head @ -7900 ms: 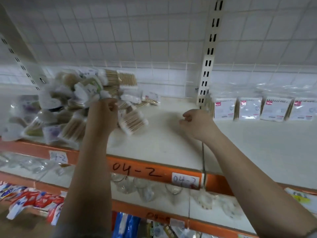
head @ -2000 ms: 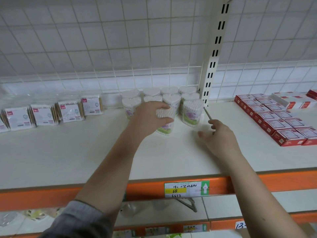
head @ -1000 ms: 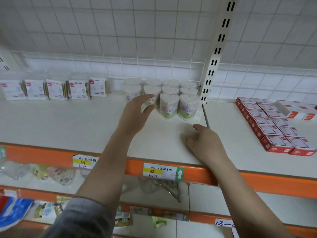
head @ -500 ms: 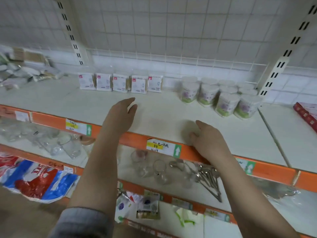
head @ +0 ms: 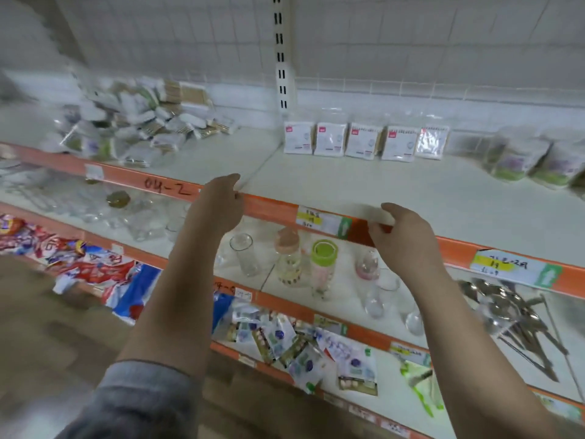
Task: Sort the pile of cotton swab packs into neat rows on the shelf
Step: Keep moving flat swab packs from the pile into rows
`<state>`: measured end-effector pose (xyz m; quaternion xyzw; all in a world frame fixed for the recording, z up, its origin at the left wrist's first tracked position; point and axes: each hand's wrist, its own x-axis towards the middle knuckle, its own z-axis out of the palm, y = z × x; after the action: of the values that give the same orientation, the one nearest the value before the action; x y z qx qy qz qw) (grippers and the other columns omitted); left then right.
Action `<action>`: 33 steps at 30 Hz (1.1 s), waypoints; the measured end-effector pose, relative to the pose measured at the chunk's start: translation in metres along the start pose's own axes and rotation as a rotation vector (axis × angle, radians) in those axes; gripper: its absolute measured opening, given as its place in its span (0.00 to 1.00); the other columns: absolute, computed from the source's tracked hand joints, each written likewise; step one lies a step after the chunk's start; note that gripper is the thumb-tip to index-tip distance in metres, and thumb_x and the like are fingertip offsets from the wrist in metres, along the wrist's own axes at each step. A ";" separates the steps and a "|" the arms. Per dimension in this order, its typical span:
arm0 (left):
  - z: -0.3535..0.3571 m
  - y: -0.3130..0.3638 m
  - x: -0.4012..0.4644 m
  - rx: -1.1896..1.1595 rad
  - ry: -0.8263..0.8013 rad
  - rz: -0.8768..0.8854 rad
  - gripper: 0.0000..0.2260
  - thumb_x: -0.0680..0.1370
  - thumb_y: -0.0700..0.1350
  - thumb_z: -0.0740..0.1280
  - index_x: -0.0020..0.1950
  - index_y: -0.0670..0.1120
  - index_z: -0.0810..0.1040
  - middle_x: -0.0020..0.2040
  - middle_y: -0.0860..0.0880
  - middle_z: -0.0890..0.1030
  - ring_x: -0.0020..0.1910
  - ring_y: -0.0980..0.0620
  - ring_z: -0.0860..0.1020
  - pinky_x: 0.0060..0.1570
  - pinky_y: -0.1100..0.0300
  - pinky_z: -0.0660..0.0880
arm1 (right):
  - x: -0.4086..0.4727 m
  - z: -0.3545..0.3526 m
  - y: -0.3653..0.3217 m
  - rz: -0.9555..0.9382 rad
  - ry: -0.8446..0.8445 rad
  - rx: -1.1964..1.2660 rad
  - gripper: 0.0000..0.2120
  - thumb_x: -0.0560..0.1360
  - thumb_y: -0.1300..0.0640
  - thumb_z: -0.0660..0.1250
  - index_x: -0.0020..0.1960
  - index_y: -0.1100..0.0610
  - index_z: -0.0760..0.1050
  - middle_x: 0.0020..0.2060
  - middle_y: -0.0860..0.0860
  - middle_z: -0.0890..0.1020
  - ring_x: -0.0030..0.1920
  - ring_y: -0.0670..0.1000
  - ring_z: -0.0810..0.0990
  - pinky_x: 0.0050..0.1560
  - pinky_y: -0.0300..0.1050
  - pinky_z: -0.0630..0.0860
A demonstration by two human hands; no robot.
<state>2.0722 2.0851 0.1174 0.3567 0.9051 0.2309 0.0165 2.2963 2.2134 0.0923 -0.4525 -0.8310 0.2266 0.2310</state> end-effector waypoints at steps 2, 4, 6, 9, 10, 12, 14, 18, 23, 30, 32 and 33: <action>-0.005 -0.020 0.006 -0.027 0.009 -0.038 0.22 0.80 0.40 0.56 0.75 0.46 0.62 0.73 0.43 0.65 0.69 0.42 0.67 0.66 0.49 0.66 | 0.008 0.014 -0.020 -0.030 -0.015 0.015 0.20 0.77 0.57 0.61 0.69 0.60 0.70 0.64 0.58 0.75 0.64 0.58 0.72 0.59 0.43 0.64; -0.009 -0.038 0.015 -0.063 0.030 -0.067 0.22 0.80 0.39 0.56 0.75 0.47 0.62 0.72 0.43 0.67 0.66 0.42 0.71 0.61 0.49 0.71 | 0.020 0.030 -0.040 -0.062 -0.032 0.010 0.21 0.77 0.57 0.62 0.69 0.60 0.69 0.65 0.58 0.74 0.65 0.57 0.71 0.60 0.41 0.63; -0.012 -0.057 0.027 -0.101 0.058 -0.091 0.23 0.79 0.38 0.55 0.75 0.48 0.62 0.70 0.43 0.70 0.60 0.41 0.75 0.53 0.50 0.75 | 0.035 0.047 -0.059 -0.089 -0.044 0.004 0.22 0.77 0.56 0.62 0.70 0.60 0.68 0.66 0.58 0.73 0.66 0.57 0.70 0.62 0.41 0.62; -0.015 -0.083 0.052 -0.124 0.087 -0.134 0.23 0.79 0.39 0.55 0.75 0.49 0.62 0.69 0.42 0.71 0.55 0.41 0.77 0.43 0.53 0.76 | 0.065 0.075 -0.088 -0.125 -0.069 0.018 0.22 0.78 0.55 0.61 0.71 0.59 0.67 0.68 0.57 0.71 0.67 0.56 0.69 0.64 0.42 0.61; -0.016 -0.092 0.064 -0.120 0.098 -0.141 0.23 0.79 0.39 0.55 0.75 0.49 0.62 0.70 0.43 0.70 0.55 0.42 0.77 0.45 0.53 0.76 | 0.077 0.086 -0.097 -0.142 -0.076 0.022 0.23 0.78 0.55 0.61 0.71 0.59 0.66 0.68 0.57 0.71 0.68 0.56 0.68 0.64 0.42 0.60; -0.021 -0.109 0.090 -0.101 0.125 -0.141 0.23 0.79 0.39 0.56 0.74 0.49 0.63 0.71 0.43 0.68 0.55 0.44 0.76 0.50 0.53 0.74 | 0.105 0.106 -0.118 -0.175 -0.080 0.025 0.23 0.78 0.54 0.60 0.72 0.58 0.65 0.70 0.55 0.69 0.70 0.54 0.66 0.65 0.41 0.59; -0.029 -0.123 0.118 -0.073 0.134 -0.149 0.23 0.79 0.39 0.56 0.74 0.48 0.64 0.70 0.41 0.69 0.61 0.41 0.74 0.58 0.51 0.73 | 0.136 0.124 -0.142 -0.197 -0.099 0.038 0.24 0.79 0.53 0.60 0.73 0.58 0.64 0.70 0.54 0.68 0.70 0.53 0.65 0.66 0.41 0.59; -0.048 -0.146 0.171 -0.016 0.118 -0.168 0.22 0.80 0.40 0.56 0.74 0.49 0.63 0.72 0.42 0.67 0.66 0.42 0.70 0.63 0.49 0.69 | 0.200 0.156 -0.196 -0.227 -0.155 0.072 0.24 0.79 0.53 0.60 0.73 0.58 0.63 0.71 0.54 0.68 0.69 0.54 0.67 0.66 0.45 0.64; -0.056 -0.172 0.224 -0.004 0.181 -0.102 0.21 0.79 0.39 0.60 0.72 0.47 0.66 0.68 0.39 0.70 0.65 0.41 0.69 0.62 0.52 0.67 | 0.267 0.194 -0.241 -0.254 -0.203 -0.038 0.23 0.80 0.54 0.58 0.73 0.60 0.63 0.71 0.55 0.67 0.70 0.54 0.65 0.66 0.43 0.62; -0.058 -0.197 0.276 0.002 0.151 -0.035 0.17 0.79 0.39 0.58 0.68 0.41 0.71 0.63 0.39 0.75 0.61 0.41 0.72 0.55 0.55 0.68 | 0.314 0.244 -0.263 -0.159 -0.256 -0.048 0.17 0.80 0.58 0.56 0.66 0.64 0.70 0.65 0.59 0.73 0.65 0.58 0.70 0.60 0.45 0.66; -0.060 -0.200 0.287 -0.024 0.127 -0.036 0.19 0.79 0.40 0.57 0.71 0.46 0.68 0.66 0.42 0.74 0.63 0.42 0.71 0.57 0.56 0.68 | 0.325 0.257 -0.266 -0.123 -0.239 -0.017 0.14 0.80 0.58 0.55 0.59 0.63 0.74 0.57 0.61 0.76 0.58 0.59 0.74 0.53 0.45 0.68; -0.059 -0.202 0.293 -0.048 0.112 -0.017 0.20 0.79 0.40 0.57 0.72 0.48 0.67 0.66 0.42 0.74 0.63 0.43 0.72 0.56 0.56 0.69 | 0.330 0.263 -0.269 -0.089 -0.234 0.006 0.13 0.80 0.57 0.55 0.56 0.63 0.74 0.54 0.61 0.77 0.56 0.58 0.74 0.51 0.44 0.67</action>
<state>1.7133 2.1233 0.1231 0.3352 0.9017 0.2720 -0.0238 1.8079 2.3208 0.1005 -0.3852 -0.8708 0.2696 0.1437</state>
